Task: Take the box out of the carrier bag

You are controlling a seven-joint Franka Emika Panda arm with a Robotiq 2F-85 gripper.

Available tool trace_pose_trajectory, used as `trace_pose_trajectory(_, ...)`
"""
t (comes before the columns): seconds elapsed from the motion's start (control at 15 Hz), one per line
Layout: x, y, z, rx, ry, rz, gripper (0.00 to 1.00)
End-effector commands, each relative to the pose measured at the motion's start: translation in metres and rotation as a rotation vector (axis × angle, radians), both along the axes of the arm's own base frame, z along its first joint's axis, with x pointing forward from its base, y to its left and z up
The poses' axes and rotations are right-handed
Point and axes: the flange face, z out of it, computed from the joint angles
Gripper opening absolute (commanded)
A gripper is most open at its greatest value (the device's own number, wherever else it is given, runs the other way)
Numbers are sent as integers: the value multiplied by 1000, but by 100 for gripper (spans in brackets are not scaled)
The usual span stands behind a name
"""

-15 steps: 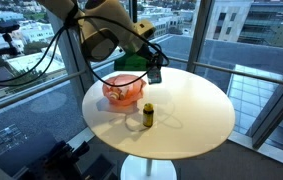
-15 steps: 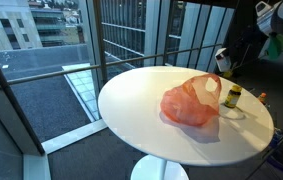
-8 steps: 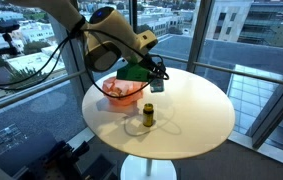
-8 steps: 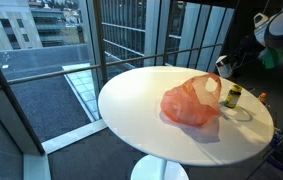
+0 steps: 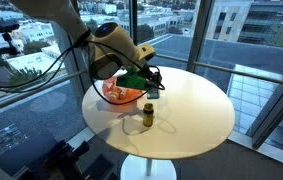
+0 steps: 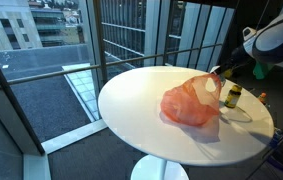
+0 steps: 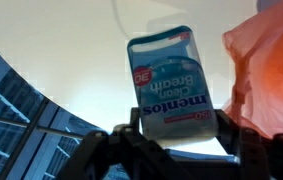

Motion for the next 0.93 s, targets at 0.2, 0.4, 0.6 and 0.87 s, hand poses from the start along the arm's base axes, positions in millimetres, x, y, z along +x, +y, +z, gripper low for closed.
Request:
trace_pose_trajectory(0.2, 3, 1, -2, 13, 22, 5, 72)
trace_pose_trajectory(0.4, 6, 4, -6, 8, 6, 4, 47)
trace_pose_trajectory(0.6, 10, 9, -12, 0, -17, 7, 47)
trace_pose_trajectory(0.87, 16, 19, -23, -5, -60, 16, 47)
